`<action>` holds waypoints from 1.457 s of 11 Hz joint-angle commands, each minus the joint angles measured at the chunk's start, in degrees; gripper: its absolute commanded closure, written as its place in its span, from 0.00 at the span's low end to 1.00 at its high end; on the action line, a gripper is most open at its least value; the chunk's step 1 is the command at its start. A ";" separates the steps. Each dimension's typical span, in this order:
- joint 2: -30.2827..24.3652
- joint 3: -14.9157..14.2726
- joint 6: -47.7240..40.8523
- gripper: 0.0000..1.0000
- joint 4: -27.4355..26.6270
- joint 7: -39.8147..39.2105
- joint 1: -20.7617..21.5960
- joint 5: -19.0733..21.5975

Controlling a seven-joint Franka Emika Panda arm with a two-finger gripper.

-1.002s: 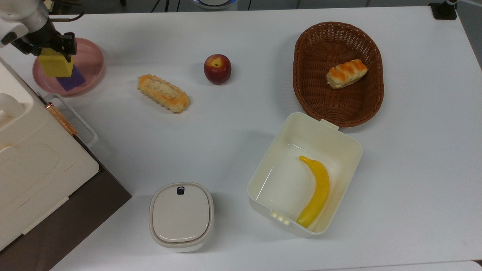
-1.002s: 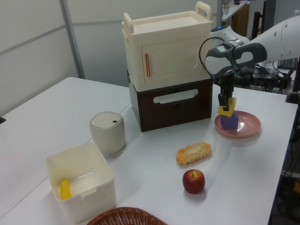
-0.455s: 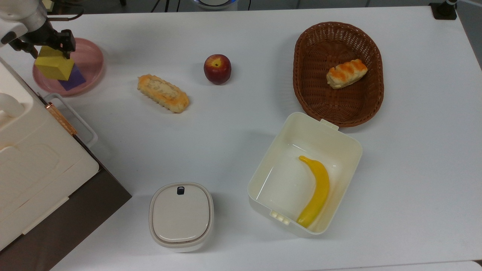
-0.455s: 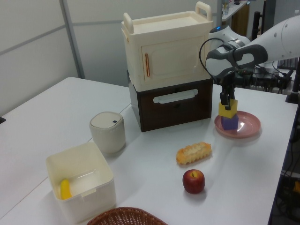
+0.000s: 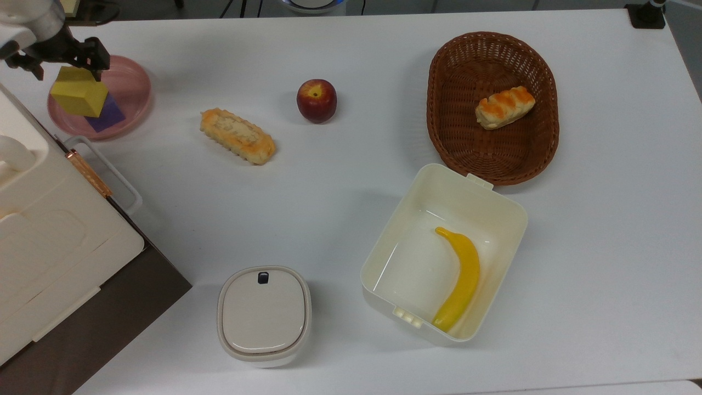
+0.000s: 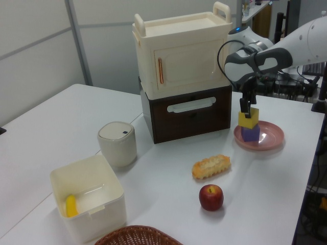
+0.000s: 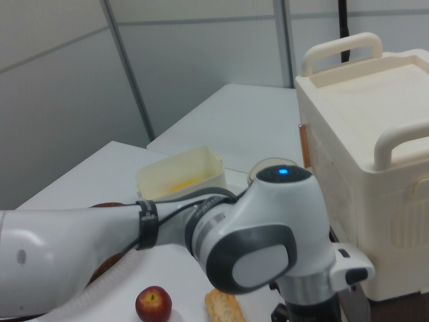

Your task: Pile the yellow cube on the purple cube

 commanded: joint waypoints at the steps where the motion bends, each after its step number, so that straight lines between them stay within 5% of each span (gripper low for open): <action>1: -4.87 1.62 -5.49 0.00 -0.72 4.51 2.01 -0.14; 8: -10.67 14.54 -13.59 0.00 -0.46 27.62 10.18 2.49; 11: -12.08 14.82 -14.64 0.00 3.84 32.03 15.10 8.29; 13: -13.66 14.47 -14.38 0.00 4.11 41.13 18.78 8.39; 16: -14.98 13.50 -14.64 0.00 4.02 42.59 20.46 8.82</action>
